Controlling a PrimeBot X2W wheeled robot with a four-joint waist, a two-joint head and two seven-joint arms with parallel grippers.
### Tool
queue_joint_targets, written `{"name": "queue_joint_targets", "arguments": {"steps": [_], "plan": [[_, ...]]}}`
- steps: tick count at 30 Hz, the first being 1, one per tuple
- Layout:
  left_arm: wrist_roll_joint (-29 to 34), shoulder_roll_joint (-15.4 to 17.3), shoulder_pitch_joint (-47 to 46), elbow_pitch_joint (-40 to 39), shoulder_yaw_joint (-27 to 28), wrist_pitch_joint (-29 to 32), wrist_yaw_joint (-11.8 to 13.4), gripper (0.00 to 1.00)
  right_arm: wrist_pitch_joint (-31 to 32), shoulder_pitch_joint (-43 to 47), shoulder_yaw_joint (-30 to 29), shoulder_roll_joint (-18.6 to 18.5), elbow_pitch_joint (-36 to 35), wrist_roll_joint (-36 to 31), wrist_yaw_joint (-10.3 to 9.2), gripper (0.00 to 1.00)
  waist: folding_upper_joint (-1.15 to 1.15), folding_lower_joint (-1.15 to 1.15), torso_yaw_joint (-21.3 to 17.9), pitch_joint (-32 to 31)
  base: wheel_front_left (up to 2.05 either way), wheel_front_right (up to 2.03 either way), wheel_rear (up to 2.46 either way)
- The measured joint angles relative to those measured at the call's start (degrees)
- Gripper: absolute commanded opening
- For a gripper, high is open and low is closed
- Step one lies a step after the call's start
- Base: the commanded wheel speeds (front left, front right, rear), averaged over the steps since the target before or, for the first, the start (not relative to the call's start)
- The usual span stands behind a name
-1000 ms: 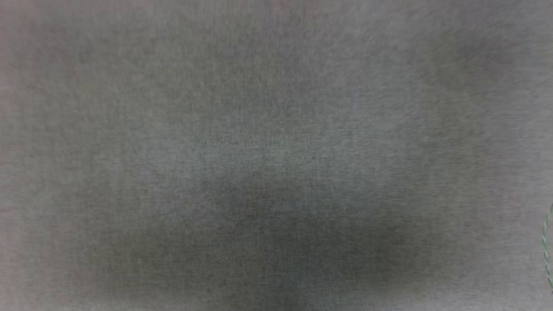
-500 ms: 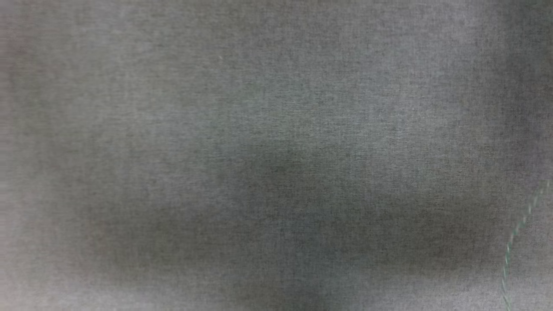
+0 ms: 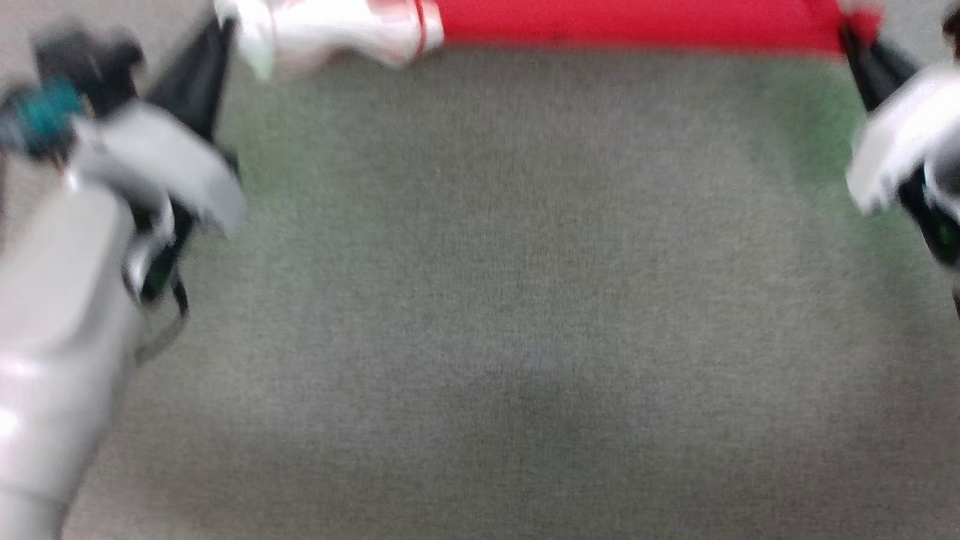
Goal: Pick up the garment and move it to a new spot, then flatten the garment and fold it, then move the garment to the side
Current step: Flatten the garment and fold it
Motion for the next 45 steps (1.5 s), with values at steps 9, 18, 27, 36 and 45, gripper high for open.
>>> {"name": "queue_joint_targets", "arguments": {"steps": [9,18,27,36,45], "plan": [[-2.63,3.56,23.49,-14.07,-0.30,0.00,3.50,0.00,6.56,20.91,-0.65,-10.95,-17.04,9.28,0.02,0.00,0.00,0.00,0.47,-9.32,0.00,0.00,0.00],[-3.25,6.76,39.44,-28.56,-1.52,0.32,10.87,0.00,13.74,38.34,-7.72,-13.93,-29.27,10.13,0.01,0.00,0.00,0.00,1.33,-13.06,0.00,0.00,0.00],[-2.35,5.58,51.64,-34.85,-2.02,0.19,16.66,0.00,16.38,55.39,-18.37,-11.74,-39.12,3.46,0.01,0.00,0.00,0.00,1.20,-12.49,0.00,0.00,0.00],[-1.81,3.50,61.30,-35.56,0.36,-0.01,18.53,0.00,21.86,69.56,-27.15,-4.31,-46.81,0.03,0.01,0.00,0.00,0.00,0.51,-11.83,0.00,0.00,0.00],[-4.69,3.13,65.75,-36.28,0.13,1.52,17.60,0.00,27.25,77.88,-31.51,-0.03,-51.79,0.97,0.01,0.00,0.00,0.00,0.20,-11.73,0.00,0.00,0.00]]}}
